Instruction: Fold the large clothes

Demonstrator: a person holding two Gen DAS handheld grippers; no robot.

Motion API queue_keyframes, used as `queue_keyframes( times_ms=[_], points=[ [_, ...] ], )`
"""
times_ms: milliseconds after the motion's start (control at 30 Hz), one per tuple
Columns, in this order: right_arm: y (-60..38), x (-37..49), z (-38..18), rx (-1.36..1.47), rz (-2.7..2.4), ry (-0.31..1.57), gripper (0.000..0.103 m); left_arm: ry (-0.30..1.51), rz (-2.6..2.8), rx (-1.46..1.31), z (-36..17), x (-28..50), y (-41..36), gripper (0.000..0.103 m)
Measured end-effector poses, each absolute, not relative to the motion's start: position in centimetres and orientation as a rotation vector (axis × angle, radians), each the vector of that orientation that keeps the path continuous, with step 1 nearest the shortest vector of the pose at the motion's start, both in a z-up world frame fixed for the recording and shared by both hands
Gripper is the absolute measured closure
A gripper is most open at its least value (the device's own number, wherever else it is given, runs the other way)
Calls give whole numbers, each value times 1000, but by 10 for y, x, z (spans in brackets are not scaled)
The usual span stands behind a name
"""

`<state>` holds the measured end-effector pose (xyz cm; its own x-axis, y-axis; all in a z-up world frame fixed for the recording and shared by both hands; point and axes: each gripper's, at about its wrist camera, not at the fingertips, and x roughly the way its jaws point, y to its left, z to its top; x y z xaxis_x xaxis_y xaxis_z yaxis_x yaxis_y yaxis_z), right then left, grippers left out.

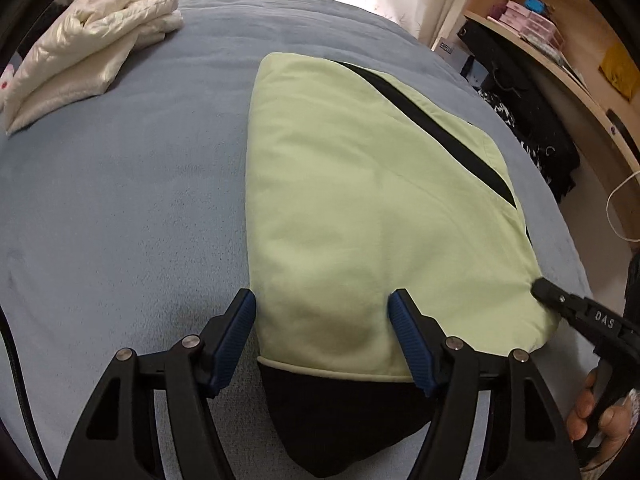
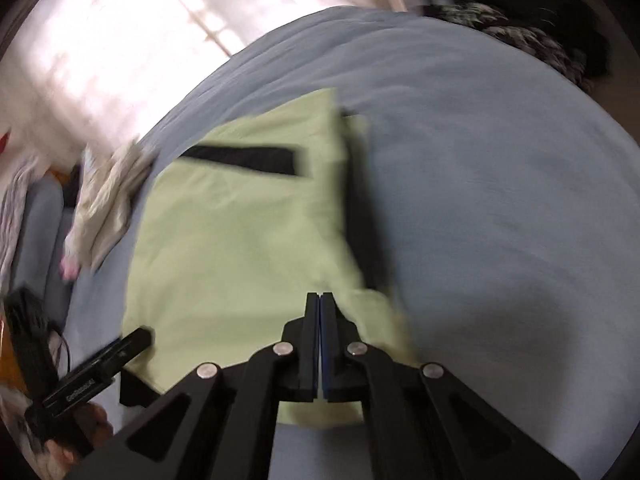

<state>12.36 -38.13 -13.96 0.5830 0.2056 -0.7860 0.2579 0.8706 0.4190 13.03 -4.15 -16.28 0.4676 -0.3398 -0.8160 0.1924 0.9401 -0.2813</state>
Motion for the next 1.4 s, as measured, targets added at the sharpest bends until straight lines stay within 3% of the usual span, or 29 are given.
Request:
queue_keyframes(
  times_ms=[1100, 1200, 1267, 1400],
  points=[
    [-338, 73, -100, 477, -110, 979, 99, 1016, -302, -154, -122, 78, -14, 35],
    [-334, 70, -87, 440, -102, 975, 90, 1005, -306, -147, -112, 71, -12, 35],
    [-333, 68, -77, 410, -92, 967, 75, 989, -310, -129, -102, 67, -13, 35],
    [-336, 68, -51, 345, -79, 943, 61, 977, -301, -99, -88, 66, -15, 35]
  ],
)
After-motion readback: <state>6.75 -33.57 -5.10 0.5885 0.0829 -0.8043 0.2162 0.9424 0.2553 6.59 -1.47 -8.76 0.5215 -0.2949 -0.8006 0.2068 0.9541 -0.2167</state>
